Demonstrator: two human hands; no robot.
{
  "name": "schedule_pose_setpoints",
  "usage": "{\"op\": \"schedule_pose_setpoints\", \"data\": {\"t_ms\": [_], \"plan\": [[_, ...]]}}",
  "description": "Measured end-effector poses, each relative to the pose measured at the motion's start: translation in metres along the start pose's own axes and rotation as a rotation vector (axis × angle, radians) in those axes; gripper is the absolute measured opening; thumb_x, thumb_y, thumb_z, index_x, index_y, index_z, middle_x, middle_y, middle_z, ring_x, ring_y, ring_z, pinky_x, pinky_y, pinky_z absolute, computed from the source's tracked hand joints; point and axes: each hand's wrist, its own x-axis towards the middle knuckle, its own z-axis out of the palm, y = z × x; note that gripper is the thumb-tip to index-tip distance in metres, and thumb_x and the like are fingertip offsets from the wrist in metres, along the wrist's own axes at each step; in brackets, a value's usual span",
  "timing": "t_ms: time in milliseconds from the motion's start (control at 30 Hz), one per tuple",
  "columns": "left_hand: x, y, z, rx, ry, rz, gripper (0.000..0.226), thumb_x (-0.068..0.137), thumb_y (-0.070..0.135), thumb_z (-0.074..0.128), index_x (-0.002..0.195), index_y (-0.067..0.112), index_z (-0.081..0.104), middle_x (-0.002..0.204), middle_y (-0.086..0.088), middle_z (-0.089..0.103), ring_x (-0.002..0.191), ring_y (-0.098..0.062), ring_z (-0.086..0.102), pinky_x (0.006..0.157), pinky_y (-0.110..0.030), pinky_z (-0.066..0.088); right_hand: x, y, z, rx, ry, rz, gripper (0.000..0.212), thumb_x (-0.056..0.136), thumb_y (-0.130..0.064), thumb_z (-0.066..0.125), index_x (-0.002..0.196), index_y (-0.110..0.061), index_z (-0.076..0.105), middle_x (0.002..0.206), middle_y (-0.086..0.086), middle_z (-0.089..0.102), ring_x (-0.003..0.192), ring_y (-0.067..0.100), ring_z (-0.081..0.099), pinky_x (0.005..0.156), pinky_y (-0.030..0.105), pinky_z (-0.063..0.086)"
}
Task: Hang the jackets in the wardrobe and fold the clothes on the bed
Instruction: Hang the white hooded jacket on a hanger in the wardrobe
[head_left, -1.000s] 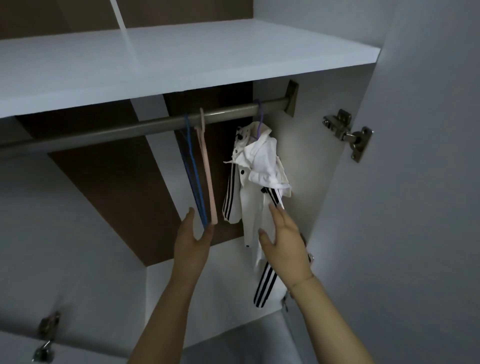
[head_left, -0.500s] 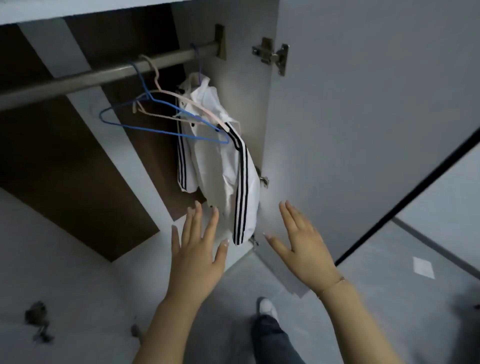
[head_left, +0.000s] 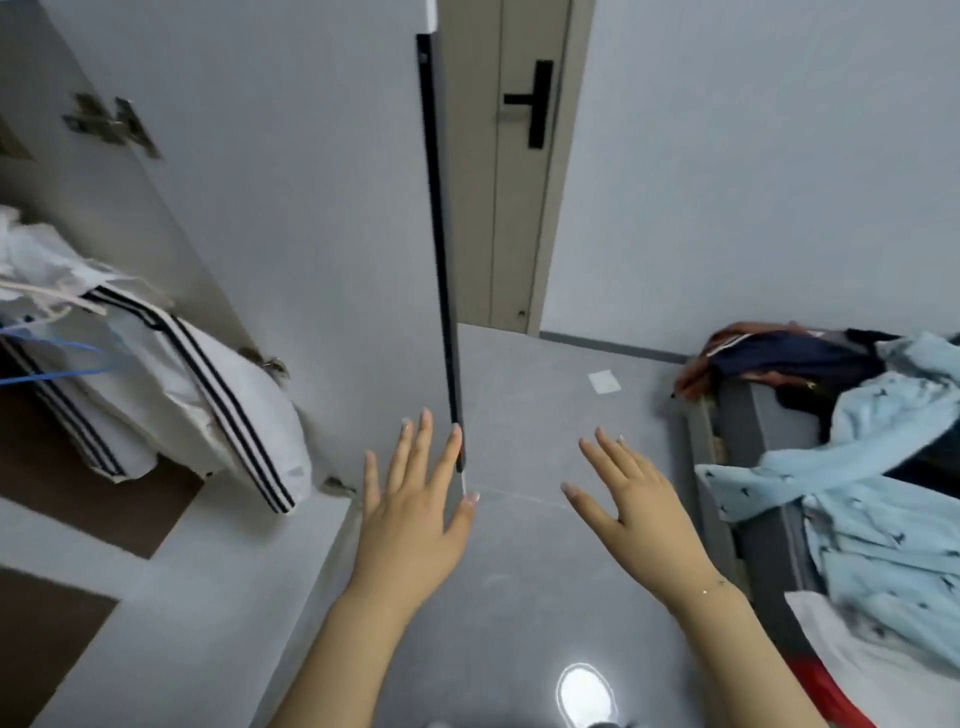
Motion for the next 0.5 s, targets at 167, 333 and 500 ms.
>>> {"op": "schedule_pose_setpoints", "data": {"t_ms": [167,333,500], "plan": [[0.024,0.116,0.033,0.019,-0.079,0.21,0.069,0.1,0.053,0.03,0.152,0.039,-0.013,0.155,0.011,-0.035,0.139,-0.007,-0.038,0.118,-0.043,-0.018,-0.061,0.102,-0.042,0.025,0.11,0.196,0.067,0.095,-0.06,0.038,0.153,-0.03,0.023,0.162,-0.009,0.013,0.149,0.01,0.008,0.122,0.031,0.007],[0.034,0.264,0.088,-0.042,-0.207,0.413,0.069,0.1,0.052,0.034,0.153,0.04,-0.008,0.158,0.012,-0.027,0.14,-0.003,-0.034,0.117,-0.04,-0.017,-0.147,0.228,-0.086,0.057,0.182,0.415,0.066,0.095,-0.055,0.043,0.153,-0.027,0.026,0.161,-0.006,0.017,0.149,0.014,0.014,0.121,0.033,0.015],[0.027,0.414,0.148,-0.056,-0.346,0.624,0.067,0.1,0.05,0.037,0.155,0.038,0.0,0.16,0.012,-0.021,0.142,-0.003,-0.028,0.118,-0.04,-0.015,-0.242,0.342,-0.117,0.115,0.246,0.648,0.066,0.096,-0.054,0.044,0.153,-0.027,0.023,0.161,-0.007,0.016,0.148,0.013,0.015,0.119,0.03,0.014]]}}
